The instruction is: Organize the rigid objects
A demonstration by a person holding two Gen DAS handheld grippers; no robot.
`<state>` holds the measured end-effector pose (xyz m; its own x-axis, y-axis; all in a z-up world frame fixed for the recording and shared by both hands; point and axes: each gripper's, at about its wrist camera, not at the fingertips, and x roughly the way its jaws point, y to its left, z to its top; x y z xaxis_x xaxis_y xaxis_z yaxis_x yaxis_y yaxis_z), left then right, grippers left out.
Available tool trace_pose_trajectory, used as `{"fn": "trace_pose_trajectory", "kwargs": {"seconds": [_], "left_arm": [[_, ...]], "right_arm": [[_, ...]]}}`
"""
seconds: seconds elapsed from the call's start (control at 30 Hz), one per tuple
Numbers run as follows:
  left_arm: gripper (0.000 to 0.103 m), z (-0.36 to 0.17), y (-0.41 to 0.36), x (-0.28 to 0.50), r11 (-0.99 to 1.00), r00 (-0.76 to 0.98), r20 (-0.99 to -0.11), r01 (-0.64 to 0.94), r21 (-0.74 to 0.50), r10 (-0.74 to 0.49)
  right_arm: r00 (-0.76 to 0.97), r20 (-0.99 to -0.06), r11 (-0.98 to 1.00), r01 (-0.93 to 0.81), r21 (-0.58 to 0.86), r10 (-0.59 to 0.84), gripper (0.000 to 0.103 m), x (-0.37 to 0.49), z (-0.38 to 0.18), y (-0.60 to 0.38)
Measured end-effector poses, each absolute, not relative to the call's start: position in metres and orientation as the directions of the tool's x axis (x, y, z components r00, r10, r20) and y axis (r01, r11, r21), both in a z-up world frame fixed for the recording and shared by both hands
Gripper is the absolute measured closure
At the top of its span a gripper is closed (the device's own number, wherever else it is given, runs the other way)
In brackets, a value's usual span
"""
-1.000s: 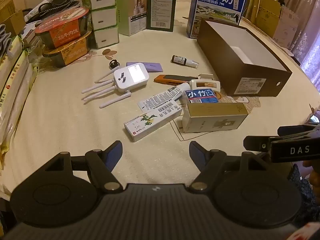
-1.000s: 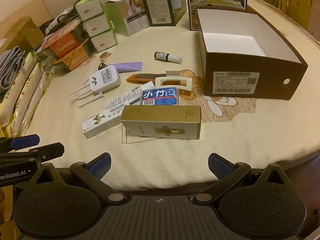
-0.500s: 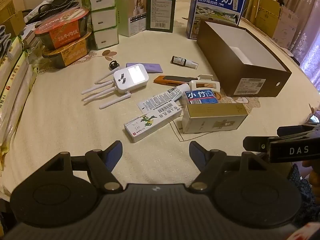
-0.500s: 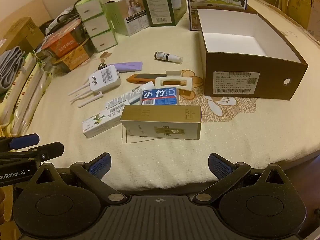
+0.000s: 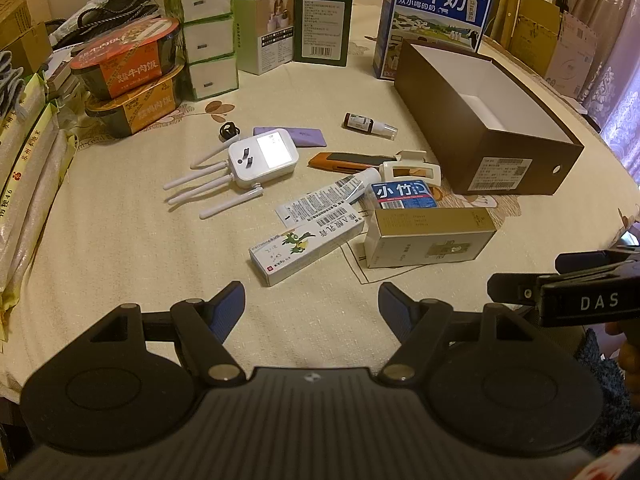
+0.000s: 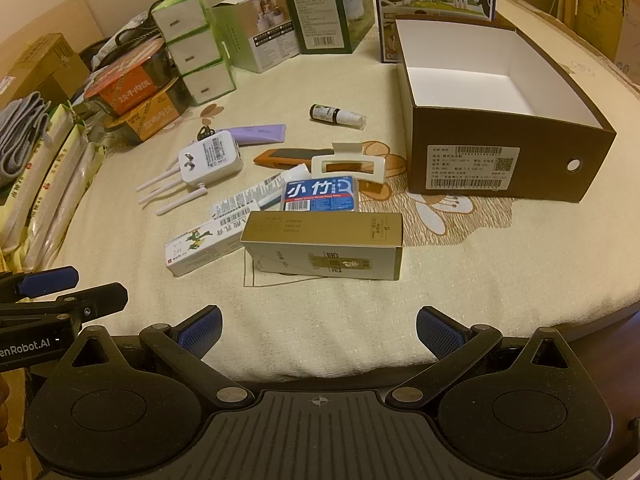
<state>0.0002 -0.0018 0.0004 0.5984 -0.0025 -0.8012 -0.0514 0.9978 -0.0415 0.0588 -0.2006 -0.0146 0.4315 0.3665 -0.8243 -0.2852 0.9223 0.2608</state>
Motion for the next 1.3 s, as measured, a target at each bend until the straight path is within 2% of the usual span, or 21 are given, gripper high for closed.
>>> {"fn": "trace_pose_trajectory", "kwargs": {"seconds": [1.3], "left_arm": [[0.033, 0.0068, 0.0029, 0.0008, 0.998, 0.604, -0.797, -0.052, -0.042, -0.003]], "right_arm": [[0.439, -0.823, 0.925, -0.278, 0.258, 0.361, 0.002, 0.0637, -0.0085, -0.2034]]}}
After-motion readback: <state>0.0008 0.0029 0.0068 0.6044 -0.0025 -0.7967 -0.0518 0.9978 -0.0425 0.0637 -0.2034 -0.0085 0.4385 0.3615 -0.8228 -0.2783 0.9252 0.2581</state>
